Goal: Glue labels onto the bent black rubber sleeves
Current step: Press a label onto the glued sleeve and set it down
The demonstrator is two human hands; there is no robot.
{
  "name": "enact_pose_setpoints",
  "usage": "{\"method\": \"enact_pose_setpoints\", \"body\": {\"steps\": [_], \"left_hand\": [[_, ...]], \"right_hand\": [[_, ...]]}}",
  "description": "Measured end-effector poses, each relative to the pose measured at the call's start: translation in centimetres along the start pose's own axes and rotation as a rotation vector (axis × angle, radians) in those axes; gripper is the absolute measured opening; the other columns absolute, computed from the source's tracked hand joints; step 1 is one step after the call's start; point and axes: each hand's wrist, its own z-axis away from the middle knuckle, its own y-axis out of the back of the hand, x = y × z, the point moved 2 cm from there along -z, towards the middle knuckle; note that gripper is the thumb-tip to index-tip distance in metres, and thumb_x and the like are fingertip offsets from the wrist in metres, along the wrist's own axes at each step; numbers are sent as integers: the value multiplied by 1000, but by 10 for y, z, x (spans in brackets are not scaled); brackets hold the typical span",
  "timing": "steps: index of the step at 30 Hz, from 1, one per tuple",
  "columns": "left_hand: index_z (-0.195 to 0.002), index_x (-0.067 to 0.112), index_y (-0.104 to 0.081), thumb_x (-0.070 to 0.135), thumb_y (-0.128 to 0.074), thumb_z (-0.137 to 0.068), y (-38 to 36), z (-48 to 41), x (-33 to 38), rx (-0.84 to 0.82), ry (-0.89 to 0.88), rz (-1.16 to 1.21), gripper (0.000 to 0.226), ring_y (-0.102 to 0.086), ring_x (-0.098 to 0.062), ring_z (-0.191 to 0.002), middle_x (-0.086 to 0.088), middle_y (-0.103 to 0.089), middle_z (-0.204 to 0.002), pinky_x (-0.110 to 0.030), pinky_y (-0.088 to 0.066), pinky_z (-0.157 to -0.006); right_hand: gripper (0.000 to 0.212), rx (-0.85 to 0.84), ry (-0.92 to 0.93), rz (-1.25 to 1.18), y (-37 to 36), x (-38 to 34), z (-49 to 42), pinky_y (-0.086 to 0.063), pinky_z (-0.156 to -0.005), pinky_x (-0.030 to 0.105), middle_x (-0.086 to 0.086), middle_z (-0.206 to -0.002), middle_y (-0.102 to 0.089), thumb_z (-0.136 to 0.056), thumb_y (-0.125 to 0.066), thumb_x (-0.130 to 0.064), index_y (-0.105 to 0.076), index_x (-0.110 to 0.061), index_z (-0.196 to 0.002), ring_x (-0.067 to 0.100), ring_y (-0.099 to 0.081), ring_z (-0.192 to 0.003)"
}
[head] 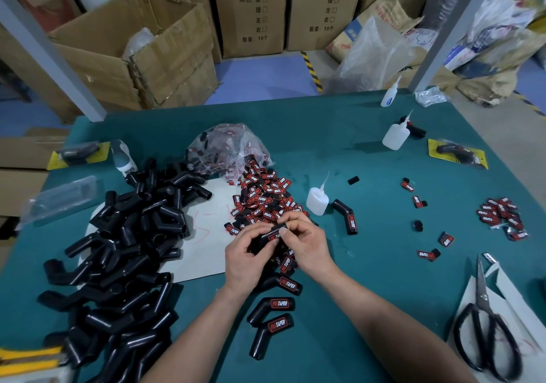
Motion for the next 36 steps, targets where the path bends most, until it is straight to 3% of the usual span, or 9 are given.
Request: {"method": "enact_pose_setpoints", "body": {"steps": [3, 8, 13, 18, 22, 26, 31, 34, 36], "left_hand": [[-108, 48, -74, 34, -80, -81, 1, 1, -4, -6, 65, -16, 32, -72, -16, -109, 12, -75, -113, -25, -54, -97], [-112, 49, -73, 36, -80, -81, 0, 2, -10, -45, 94, -35, 34, -72, -15, -110, 14, -75, -115, -29, -55, -98], [-113, 49, -72, 36, -79, -81, 0, 3, -12, -39, 115, -38, 35, -72, -13, -110, 15, -75, -115, -28, -56, -97], [-114, 49, -72, 33, -77, -82, -1, 5, -13, -75, 115, -32, 36, -72, -13, -111, 15, -75, -116, -29, -55, -97], [-112, 53, -71, 33, -76, -82, -4, 4, -6, -81, 87, -28, 37, -71, -6, -109, 19, -75, -115, -21, -53, -96], [-111, 55, -71, 33, -75, -82, -3, 4, -1, -70, 54, -45, 36, -70, -3, -109, 22, -74, -114, -13, -49, -96], [-107, 53, -72, 33, -75, -81, -3, 3, 2, -50, 58, -6, 33, -71, -6, -108, 20, -75, -113, -18, -51, -98], [-106, 47, -75, 30, -80, -81, -3, 0, 1, -19, 35, 47, 31, -73, -14, -108, 12, -77, -112, -25, -53, -99], [-107, 45, -75, 28, -81, -81, -2, 0, 2, -15, 13, 35, 32, -73, -15, -108, 12, -77, -112, -27, -54, -100]], "right_hand": [[10, -56, 10, 9, -1, -2, 1, -48, -99, 28, -5, -111, -67, -87, -68, -8, -73, -13, -80, 14, -62, -110], [7, -65, 22, 40, -2, -1, 3, -48, -95, 25, -12, -105, -67, -84, -68, -8, -71, -3, -79, 10, -63, -103], [8, -63, -6, -16, -4, -2, 5, -48, -98, 27, -10, -112, -66, -85, -69, -20, -75, -15, -82, 13, -62, -110], [10, -101, -37, 3, -5, -2, 6, -49, -97, 28, -3, -114, -68, -84, -70, -13, -77, -17, -90, 19, -65, -110], [24, -55, 3, -22, -6, -7, 8, -48, -92, 24, -7, -108, -68, -83, -68, -9, -75, -31, -87, 13, -64, -103], [21, -72, 25, -8, -7, -7, 9, -49, -92, 25, -3, -109, -67, -82, -71, -3, -73, -23, -89, 16, -64, -104], [8, -97, -14, -35, -6, -4, 7, -49, -94, 25, -3, -113, -68, -85, -70, -10, -75, -14, -89, 16, -64, -108], [26, -109, -69, -69, -2, 0, 3, -48, -99, 31, 2, -122, -70, -91, -60, -20, -74, 1, -86, 22, -64, -119], [34, -90, -127, -69, -1, 1, 3, -50, -98, 45, 3, -124, -71, -94, -54, -28, -77, -4, -94, 25, -63, -121]]}}
